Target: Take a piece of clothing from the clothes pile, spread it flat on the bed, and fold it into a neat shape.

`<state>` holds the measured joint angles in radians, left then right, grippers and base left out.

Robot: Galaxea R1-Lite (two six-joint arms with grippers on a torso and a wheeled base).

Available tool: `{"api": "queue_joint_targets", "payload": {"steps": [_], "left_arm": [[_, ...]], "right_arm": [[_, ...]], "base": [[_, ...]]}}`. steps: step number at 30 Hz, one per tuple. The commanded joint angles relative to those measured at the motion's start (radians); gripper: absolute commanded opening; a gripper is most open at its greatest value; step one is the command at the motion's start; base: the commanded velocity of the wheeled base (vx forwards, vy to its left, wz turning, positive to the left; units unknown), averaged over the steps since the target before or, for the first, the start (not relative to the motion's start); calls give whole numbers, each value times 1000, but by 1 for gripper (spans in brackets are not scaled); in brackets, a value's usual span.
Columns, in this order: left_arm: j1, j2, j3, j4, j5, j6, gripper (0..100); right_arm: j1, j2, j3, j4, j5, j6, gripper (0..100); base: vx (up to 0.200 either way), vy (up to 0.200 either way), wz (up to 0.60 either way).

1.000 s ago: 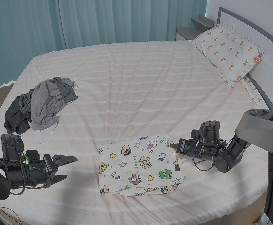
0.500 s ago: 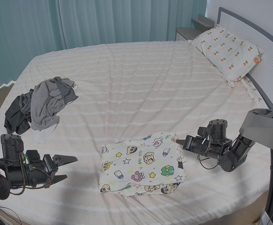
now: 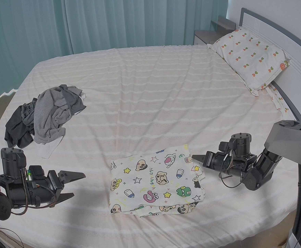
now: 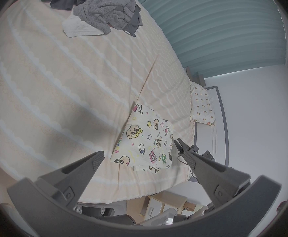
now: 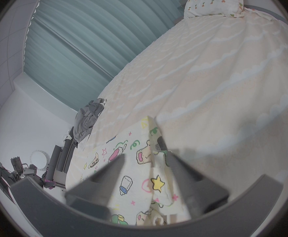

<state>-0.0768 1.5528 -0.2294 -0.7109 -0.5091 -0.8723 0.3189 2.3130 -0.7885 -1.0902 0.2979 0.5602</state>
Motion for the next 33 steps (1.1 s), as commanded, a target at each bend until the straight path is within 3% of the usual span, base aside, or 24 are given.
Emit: {"api": "queue_joint_targets", "payload": {"steps": [1,9,16,19,33], "left_arm": [[0,6,-1,-1,0,0,100],[-11,6,-1,1,-19,-2,100],[-12,6,10,1,-38,-4,100],[-41,4,15,1,-37,-4,100],[-58,3,22,1,-35,-2,100]], "right_arm": [[9,-63,83,-4,23,-17,100],[32,-205,292,-108,35,-37,100],[37,-270,407,-115,61,-54,100],[38,-271,420,-142,110,-71,100],[115,-167,382,-162,106,-71,100]], "base": [[0,0,0],[0,0,0],[0,0,0],[0,0,0],[-29,0,0]]}}
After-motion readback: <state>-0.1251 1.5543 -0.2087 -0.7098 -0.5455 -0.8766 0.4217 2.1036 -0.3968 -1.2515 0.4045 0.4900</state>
